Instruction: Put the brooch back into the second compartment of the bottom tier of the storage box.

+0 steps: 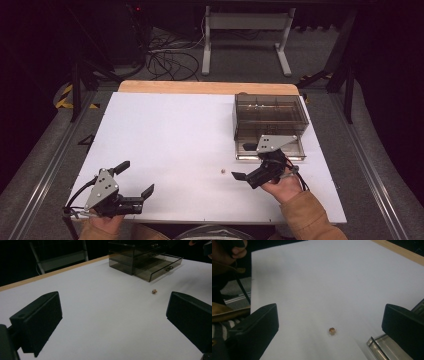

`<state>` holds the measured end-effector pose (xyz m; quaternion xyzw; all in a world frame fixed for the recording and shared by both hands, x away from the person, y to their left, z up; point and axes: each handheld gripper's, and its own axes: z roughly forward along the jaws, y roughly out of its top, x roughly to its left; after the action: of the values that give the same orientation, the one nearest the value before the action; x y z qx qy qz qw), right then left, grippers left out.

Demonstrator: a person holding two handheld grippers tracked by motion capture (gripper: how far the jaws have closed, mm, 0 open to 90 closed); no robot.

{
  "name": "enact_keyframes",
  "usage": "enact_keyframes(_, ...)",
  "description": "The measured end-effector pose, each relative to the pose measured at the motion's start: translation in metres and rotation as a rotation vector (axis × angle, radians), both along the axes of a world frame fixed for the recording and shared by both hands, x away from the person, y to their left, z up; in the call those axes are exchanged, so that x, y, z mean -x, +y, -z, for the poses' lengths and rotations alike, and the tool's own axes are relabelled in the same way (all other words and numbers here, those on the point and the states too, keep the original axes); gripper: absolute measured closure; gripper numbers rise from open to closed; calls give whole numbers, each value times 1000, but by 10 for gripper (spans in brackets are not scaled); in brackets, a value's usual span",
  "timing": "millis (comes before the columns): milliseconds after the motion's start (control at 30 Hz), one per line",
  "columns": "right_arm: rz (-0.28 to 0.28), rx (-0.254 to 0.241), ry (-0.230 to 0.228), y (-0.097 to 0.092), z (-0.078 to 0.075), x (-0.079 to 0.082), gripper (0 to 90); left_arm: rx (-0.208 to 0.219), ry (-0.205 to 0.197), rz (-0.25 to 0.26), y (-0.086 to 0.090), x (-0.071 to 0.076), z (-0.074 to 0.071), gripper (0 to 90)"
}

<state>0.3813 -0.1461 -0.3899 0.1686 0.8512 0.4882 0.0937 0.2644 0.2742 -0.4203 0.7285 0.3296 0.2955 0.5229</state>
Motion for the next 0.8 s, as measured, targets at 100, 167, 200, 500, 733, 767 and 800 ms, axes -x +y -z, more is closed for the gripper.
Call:
enact_keyframes(100,10,41,1,3,-1,-1,58,0,0,0,0,0,0,12)
enact_keyframes(167,9,66,8,6,-1,-2,76,0,0,0,0,0,0,12)
enact_keyframes(200,11,85,4,8,-2,-2,91,0,0,0,0,0,0,12)
enact_keyframes(500,-13,184,6,22,-3,-7,161,-2,-1,-1,1,0,0,12)
enact_keyframes(733,-15,280,28,32,5,-15,227,0,0,-2,1,0,0,12)
enact_keyframes(767,-21,310,29,36,6,-16,252,-1,0,-1,1,0,0,12)
enact_keyframes(800,-21,310,29,36,6,-16,252,-1,0,-2,1,0,0,12)
